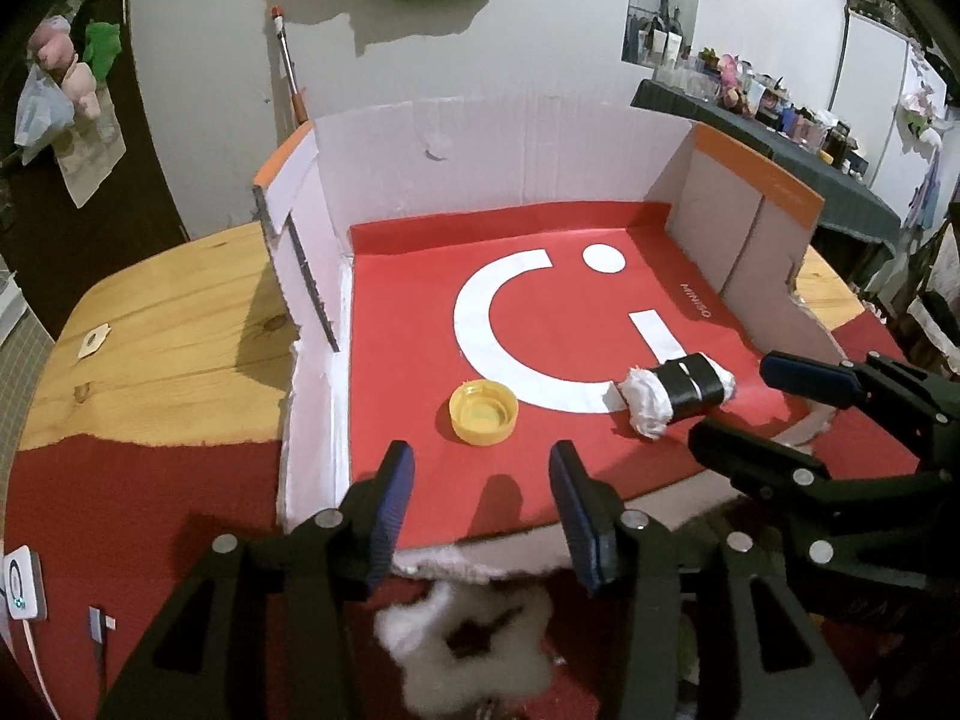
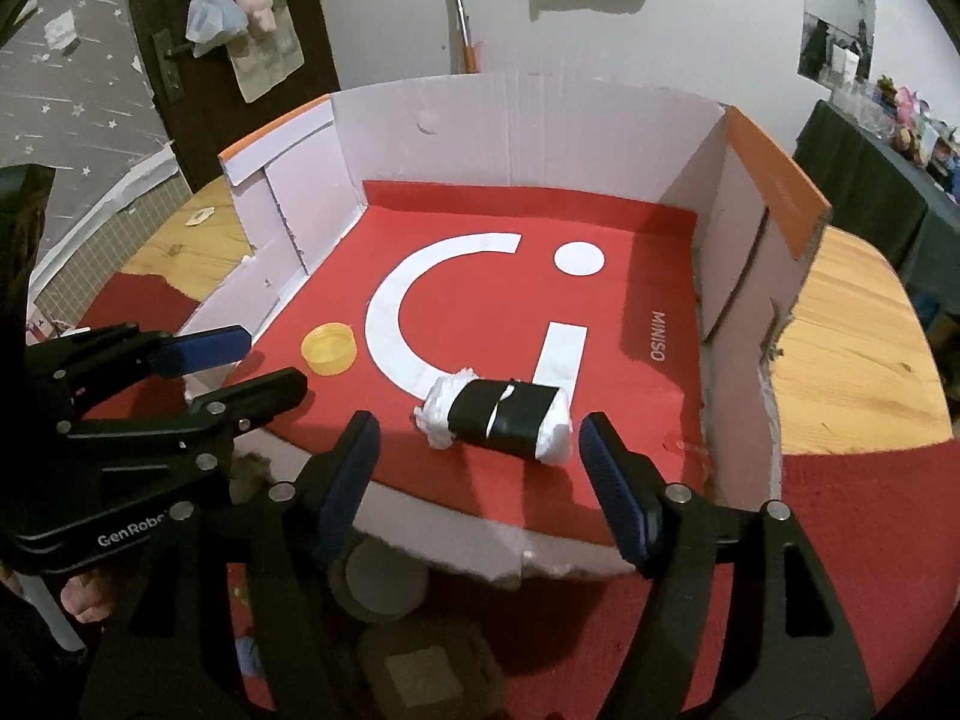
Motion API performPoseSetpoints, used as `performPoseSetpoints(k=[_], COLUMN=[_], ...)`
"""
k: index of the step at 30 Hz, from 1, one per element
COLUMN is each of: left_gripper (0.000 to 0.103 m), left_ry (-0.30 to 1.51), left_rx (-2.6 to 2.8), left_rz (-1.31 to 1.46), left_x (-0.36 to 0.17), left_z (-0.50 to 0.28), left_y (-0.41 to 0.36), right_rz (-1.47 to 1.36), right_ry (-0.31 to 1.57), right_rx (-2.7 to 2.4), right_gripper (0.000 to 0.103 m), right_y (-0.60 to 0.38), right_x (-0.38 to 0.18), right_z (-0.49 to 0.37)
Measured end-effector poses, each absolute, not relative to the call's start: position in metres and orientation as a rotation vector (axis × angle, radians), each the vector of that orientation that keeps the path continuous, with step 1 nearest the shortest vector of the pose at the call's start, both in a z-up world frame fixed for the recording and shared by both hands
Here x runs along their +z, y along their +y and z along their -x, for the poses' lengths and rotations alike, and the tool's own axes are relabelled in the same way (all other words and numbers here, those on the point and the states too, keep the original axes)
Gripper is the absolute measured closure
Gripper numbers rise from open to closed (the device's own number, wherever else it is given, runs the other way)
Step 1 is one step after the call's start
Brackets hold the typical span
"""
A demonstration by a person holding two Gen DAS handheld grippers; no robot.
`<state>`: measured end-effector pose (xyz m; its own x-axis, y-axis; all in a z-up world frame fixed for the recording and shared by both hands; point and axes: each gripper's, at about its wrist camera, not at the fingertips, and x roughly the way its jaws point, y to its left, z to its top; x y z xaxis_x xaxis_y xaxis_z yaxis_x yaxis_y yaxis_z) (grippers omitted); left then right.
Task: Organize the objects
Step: 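Open left gripper to drop the yellow cap while right gripper releases the roll, then withdraw both grippers from the box back over the table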
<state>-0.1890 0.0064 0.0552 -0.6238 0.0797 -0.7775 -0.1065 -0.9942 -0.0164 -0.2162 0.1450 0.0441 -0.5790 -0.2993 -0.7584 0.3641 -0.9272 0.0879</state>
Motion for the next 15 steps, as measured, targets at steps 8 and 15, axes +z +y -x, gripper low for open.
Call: performPoseSetpoints(k=[8, 15], left_gripper=[0.041, 0.03], left_ry=[0.038, 0.005], left_rx=[2.756, 2.777], left_rz=[1.268, 1.228], left_x=[0.061, 0.064], left_z=[0.171, 0.157], left_y=[0.006, 0.004], right_rz=[-1.147, -1.12], right_ry=[0.104, 0.109], right_rx=[-2.535, -2.553], right_gripper=[0.028, 0.021], right_y=[0.152, 0.153], right_x=[0.051, 0.056], right_z=[0.198, 0.186])
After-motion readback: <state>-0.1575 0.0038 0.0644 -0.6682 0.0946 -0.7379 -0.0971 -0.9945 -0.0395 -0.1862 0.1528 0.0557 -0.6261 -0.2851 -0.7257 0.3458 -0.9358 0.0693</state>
